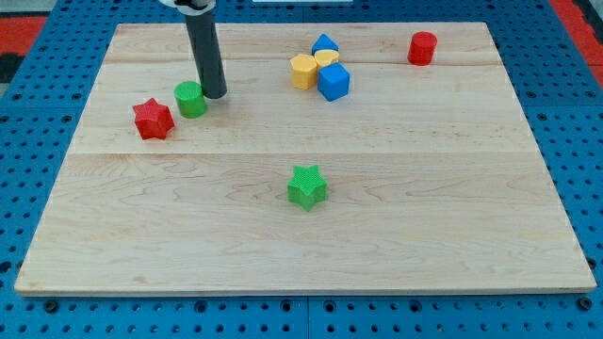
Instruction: Move your arm to blue cube
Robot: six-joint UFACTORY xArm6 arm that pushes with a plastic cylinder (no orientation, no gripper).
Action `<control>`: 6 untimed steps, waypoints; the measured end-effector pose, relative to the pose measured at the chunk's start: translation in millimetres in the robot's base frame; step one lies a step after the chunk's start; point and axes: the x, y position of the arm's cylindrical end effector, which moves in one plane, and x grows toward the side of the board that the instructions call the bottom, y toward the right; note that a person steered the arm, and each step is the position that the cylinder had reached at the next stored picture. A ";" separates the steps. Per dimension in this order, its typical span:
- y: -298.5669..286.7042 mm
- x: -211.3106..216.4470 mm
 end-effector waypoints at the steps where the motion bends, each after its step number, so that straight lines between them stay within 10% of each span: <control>1: -10.4 2.9; 6: 59.9 19.3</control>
